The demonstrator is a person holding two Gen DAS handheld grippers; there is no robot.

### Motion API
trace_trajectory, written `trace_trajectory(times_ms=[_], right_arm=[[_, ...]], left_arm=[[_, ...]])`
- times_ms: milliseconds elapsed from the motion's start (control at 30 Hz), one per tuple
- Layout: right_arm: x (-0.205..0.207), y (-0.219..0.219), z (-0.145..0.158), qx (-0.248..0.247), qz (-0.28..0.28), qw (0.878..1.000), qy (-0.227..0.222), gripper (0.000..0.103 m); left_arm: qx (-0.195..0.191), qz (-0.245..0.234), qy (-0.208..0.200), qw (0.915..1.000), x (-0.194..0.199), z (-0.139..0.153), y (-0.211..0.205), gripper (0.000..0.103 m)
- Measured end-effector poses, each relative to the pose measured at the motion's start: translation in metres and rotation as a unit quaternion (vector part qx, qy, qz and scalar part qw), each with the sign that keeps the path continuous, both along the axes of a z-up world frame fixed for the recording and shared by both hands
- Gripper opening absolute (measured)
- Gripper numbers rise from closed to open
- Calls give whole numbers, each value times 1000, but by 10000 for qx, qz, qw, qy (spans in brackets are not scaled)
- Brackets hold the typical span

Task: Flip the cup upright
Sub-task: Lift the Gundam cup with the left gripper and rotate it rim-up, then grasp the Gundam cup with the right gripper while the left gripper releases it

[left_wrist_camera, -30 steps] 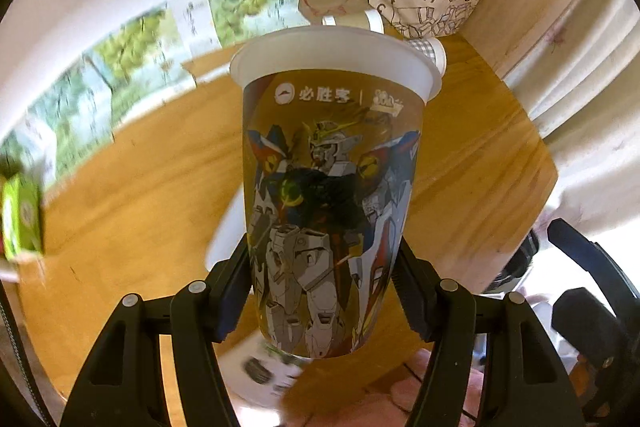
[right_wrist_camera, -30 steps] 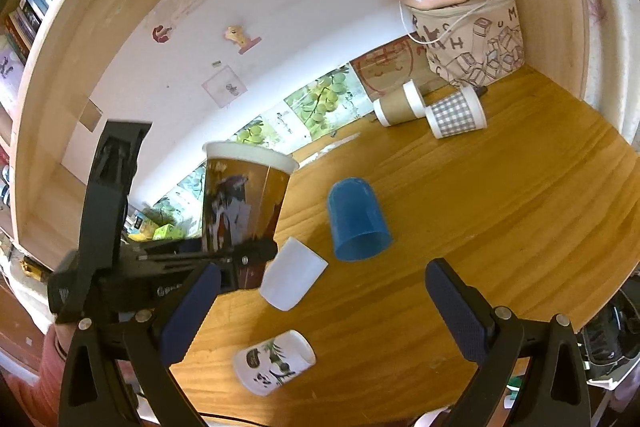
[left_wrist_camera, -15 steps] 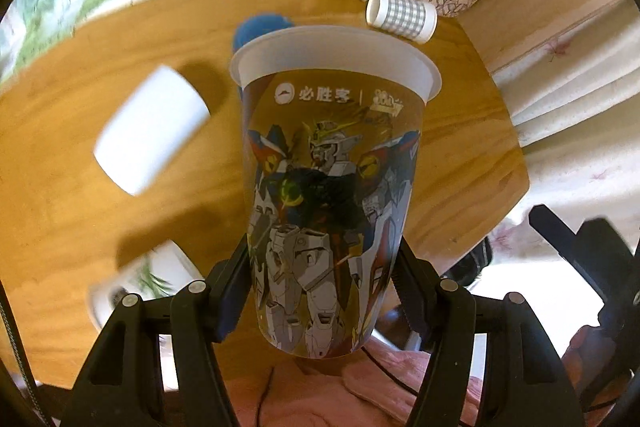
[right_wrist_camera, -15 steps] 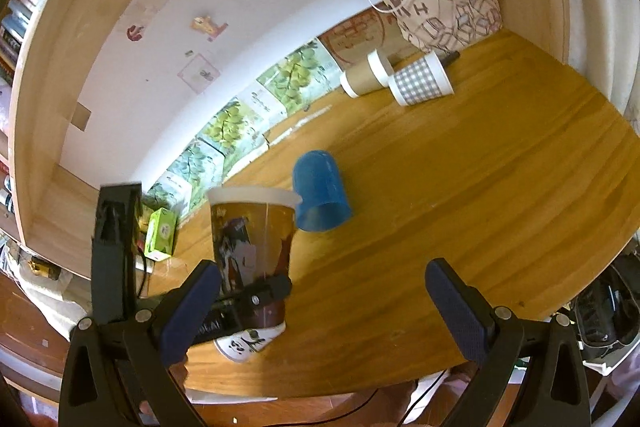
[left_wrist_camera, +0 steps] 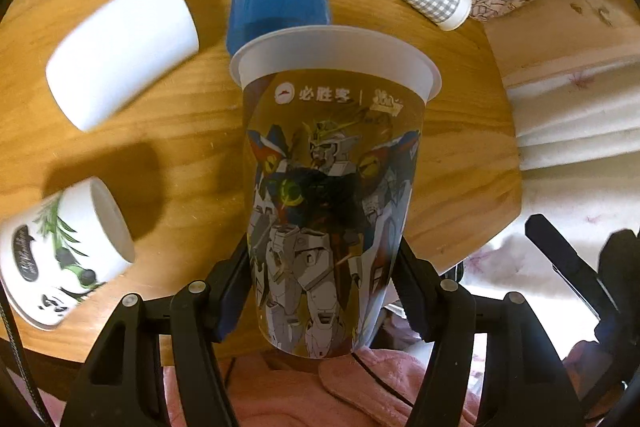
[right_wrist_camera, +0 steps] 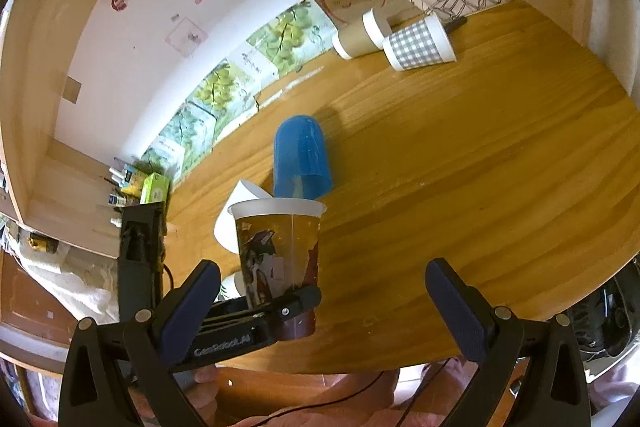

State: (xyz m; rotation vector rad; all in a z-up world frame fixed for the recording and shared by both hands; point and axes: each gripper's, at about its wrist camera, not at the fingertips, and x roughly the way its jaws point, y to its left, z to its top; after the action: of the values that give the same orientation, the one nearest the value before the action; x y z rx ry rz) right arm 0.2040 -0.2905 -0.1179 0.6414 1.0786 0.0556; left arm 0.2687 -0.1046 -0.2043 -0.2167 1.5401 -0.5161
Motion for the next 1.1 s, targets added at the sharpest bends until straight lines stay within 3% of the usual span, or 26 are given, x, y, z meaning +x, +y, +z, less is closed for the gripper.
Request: trace_trajectory(times_ms=[767,1100], right_arm=[[9,-16,-20,152,327,9986,395,103],[13,-15,-31,323,515,9966,547,103]], left_arm=[[143,144,441,9988,-6,-30,-14,69],[-181,141,459,9987,-16,-28,-12,78]])
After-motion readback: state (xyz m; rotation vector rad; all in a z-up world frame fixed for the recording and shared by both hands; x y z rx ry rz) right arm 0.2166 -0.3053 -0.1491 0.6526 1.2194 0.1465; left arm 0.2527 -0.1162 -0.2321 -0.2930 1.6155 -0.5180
